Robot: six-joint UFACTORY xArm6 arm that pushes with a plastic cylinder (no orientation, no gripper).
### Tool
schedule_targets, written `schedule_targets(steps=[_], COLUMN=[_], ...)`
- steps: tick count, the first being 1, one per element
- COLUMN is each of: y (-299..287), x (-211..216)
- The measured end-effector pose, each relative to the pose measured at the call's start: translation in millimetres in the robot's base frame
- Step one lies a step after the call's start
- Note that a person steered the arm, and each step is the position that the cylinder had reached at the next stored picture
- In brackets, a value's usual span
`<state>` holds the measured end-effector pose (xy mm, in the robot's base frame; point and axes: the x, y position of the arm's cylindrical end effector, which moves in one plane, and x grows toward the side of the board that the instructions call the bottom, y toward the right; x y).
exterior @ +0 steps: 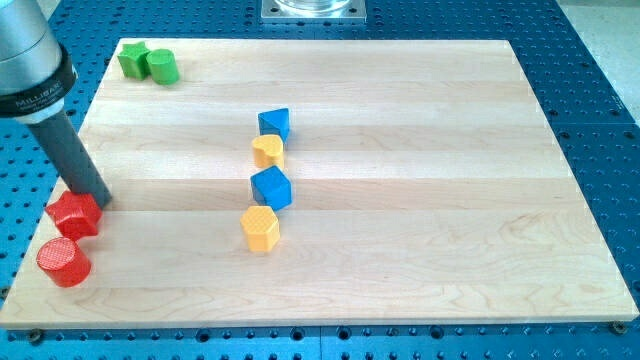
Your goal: Move the yellow heart bottom right to the yellow hexagon
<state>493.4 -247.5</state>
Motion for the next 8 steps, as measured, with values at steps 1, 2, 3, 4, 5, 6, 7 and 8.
schedule_targets(steps=[1,2,3,4,5,6,7,8], y=[4,14,22,45,67,112,134,191], x=[11,-2,-22,-26,-46,-60,-65,-76])
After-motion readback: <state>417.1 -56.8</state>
